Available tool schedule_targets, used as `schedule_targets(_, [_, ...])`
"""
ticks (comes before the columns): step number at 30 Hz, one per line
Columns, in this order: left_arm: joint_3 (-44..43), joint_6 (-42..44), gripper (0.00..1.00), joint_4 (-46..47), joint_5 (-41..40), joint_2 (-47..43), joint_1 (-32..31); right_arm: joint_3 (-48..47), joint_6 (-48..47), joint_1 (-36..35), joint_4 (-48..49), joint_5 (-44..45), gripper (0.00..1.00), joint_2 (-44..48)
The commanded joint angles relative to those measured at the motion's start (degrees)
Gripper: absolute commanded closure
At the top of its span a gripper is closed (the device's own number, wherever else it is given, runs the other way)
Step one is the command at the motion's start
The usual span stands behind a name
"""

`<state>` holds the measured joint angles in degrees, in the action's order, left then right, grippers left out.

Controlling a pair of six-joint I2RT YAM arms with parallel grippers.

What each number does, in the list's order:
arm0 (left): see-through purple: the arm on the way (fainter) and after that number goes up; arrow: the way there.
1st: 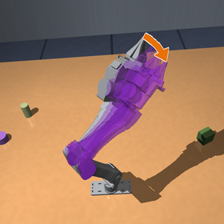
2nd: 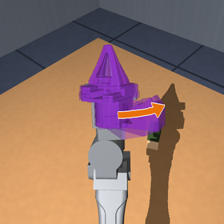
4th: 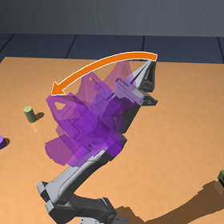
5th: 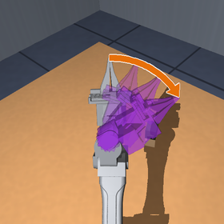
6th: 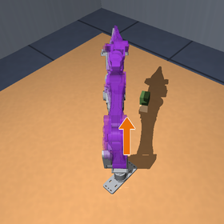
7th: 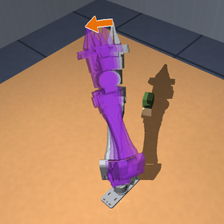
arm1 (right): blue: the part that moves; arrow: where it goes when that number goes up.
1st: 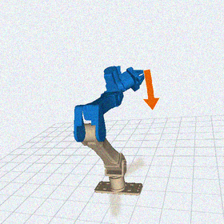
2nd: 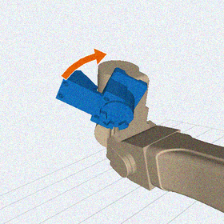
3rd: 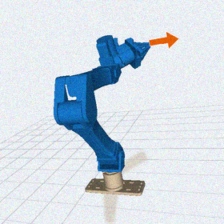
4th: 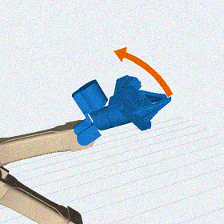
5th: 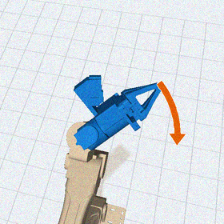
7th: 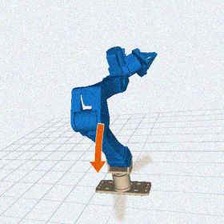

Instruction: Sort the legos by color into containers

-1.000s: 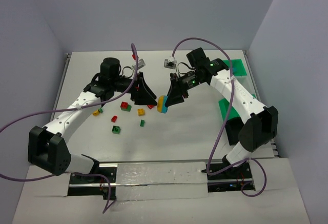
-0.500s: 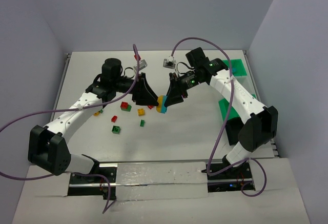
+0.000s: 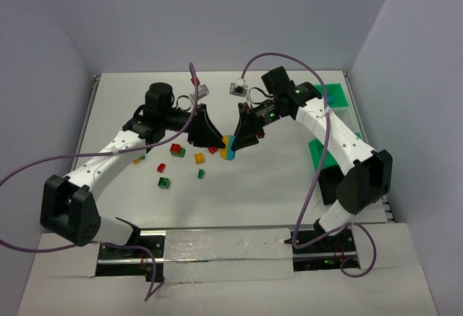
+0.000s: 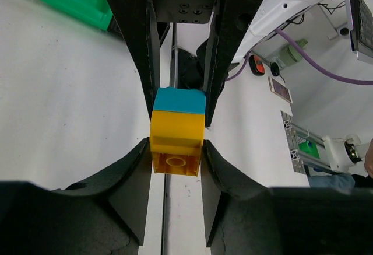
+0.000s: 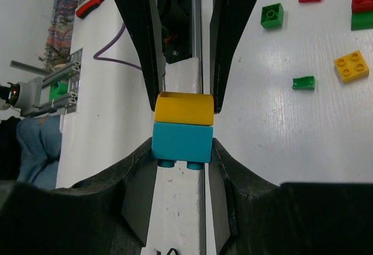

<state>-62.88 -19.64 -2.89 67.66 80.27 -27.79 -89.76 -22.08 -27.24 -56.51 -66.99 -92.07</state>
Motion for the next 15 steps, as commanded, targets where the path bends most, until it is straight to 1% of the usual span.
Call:
schedule_targets(1, [0.04, -0.57, 0.86, 2.36, 1.51, -0.07, -0.34, -2.18, 0.1, -0.4, 2.76, -0.38, 1.0, 0.71])
schedule_targets(2, [0.08, -0.91, 0.95, 2.36, 1.39, -0.11, 0.04, -1.93, -0.02, -0.35, 2.81, -0.16, 1.0, 0.83])
schedule_targets(3, [0.21, -1.35, 1.0, 2.72, 1.21, -0.19, 0.61, -1.66, -0.28, -0.35, 2.77, 0.09, 1.0, 1.01])
schedule_targets(5, [0.56, -2.32, 1.0, 4.53, 1.33, -0.46, 2.45, -0.96, -0.86, -0.09, 2.55, 0.63, 1.0, 1.45])
schedule_targets(7, [0.89, -2.74, 1.0, 4.91, 1.54, -0.91, 5.21, -0.1, -1.42, 0.21, 2.13, 0.93, 1.0, 1.75])
schedule_targets(8, [0.92, -2.69, 1.0, 4.68, 1.6, -0.99, 5.55, 0.19, -1.65, 0.35, 2.02, 1.04, 1.0, 1.92])
schedule_targets(10, [0.23, -0.07, 1.0, 1.71, 1.88, -1.46, 8.77, 0.6, -2.92, 1.5, 0.72, 1.31, 1.0, 2.16])
schedule_targets(13, [-1.06, 4.62, 1.0, -3.75, 1.99, -1.87, 11.85, 0.9, -5.18, 3.08, -1.95, 1.91, 1.0, 2.16])
schedule_targets(15, [-1.54, 6.47, 1.0, -5.83, 2.05, -2.06, 13.86, 1.08, -6.97, 5.37, -3.79, 2.31, 1.0, 1.98])
